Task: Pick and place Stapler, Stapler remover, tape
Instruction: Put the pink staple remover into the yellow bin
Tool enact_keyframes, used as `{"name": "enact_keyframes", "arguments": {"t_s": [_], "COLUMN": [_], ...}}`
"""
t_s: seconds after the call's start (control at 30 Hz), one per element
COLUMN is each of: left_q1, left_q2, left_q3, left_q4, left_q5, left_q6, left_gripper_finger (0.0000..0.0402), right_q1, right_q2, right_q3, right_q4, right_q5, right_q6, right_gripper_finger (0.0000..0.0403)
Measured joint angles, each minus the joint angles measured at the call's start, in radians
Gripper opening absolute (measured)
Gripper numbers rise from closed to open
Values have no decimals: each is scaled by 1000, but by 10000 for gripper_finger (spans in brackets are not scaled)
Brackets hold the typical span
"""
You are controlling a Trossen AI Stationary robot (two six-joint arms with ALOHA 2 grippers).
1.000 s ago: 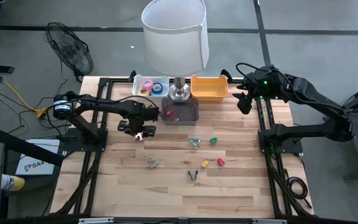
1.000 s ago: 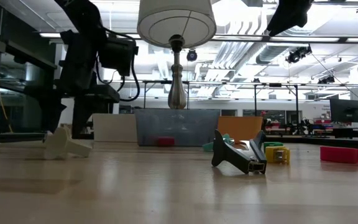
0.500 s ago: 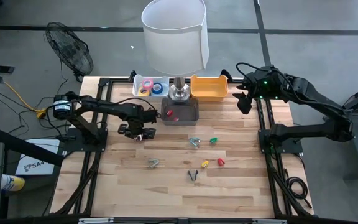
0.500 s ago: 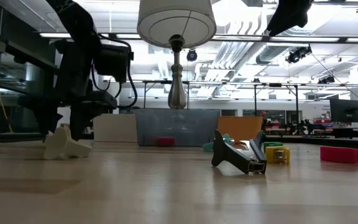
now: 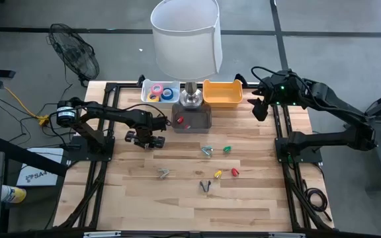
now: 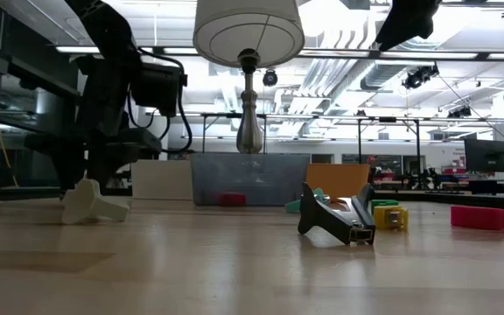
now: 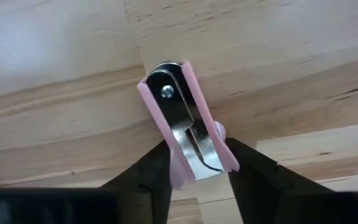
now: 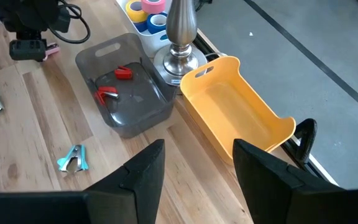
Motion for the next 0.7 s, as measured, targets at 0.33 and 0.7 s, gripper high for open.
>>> {"name": "enact_keyframes", "arguments": {"t_s": [0.33, 0.7], "left_q1": [0, 0], "left_q2": [0, -1], "left_q3": [0, -1], "left_q4": [-35, -49], "left_q5": [-16, -68], "left_q6": [49, 287], "left_gripper_finger": [101, 102], "right_q1": [0, 0], "right_q2": [0, 0], "right_q3": [0, 0], "right_q4": [0, 0], "right_q5": [8, 4], "right_q6": [0, -12], "right_gripper_finger": [181, 181]}}
